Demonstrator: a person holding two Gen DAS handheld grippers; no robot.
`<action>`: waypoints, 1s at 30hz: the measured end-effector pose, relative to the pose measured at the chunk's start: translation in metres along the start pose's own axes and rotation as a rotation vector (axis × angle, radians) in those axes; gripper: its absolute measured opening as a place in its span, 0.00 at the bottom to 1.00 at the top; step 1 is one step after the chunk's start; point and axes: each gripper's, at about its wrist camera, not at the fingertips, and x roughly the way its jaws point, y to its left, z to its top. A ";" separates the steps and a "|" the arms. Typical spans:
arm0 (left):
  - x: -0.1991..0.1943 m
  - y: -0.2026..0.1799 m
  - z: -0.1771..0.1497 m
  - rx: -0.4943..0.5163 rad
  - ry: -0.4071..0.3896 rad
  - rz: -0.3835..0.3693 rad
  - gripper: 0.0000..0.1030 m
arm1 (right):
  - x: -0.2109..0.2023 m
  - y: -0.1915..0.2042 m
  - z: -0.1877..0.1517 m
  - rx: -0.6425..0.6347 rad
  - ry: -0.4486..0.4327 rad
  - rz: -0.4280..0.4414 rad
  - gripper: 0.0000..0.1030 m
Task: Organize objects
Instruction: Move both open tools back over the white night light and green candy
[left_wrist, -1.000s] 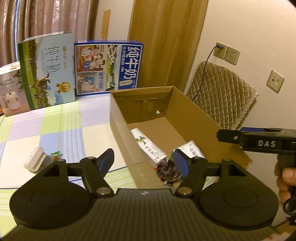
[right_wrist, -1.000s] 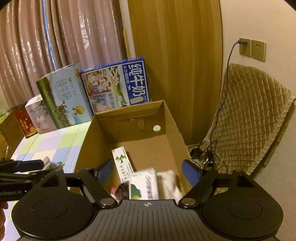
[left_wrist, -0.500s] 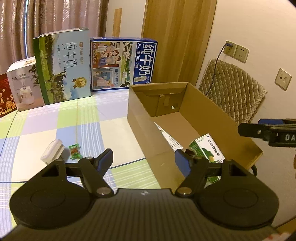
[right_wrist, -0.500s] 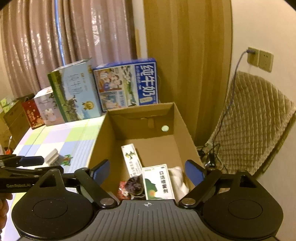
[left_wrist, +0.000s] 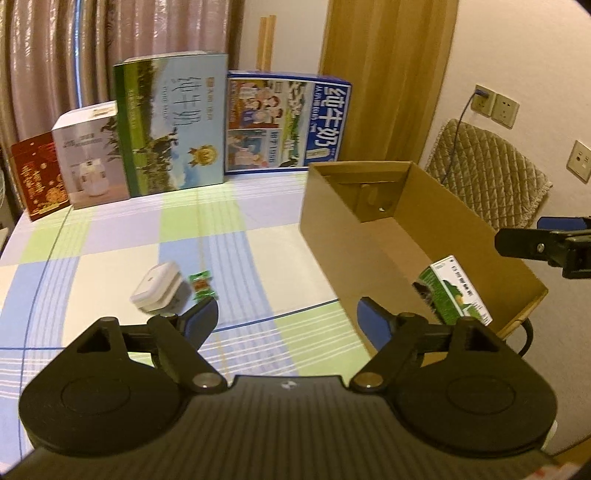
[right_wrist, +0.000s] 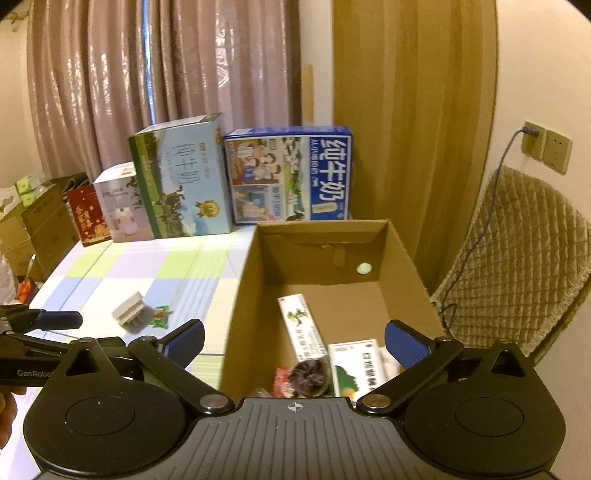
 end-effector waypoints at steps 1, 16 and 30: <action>-0.001 0.004 -0.001 -0.003 0.001 0.005 0.80 | 0.001 0.003 0.000 -0.005 -0.001 0.006 0.98; -0.027 0.119 -0.018 -0.118 -0.005 0.210 0.99 | 0.018 0.075 0.002 -0.058 -0.031 0.120 0.98; -0.014 0.166 -0.037 -0.131 0.019 0.216 0.99 | 0.079 0.147 -0.011 -0.024 0.007 0.193 0.98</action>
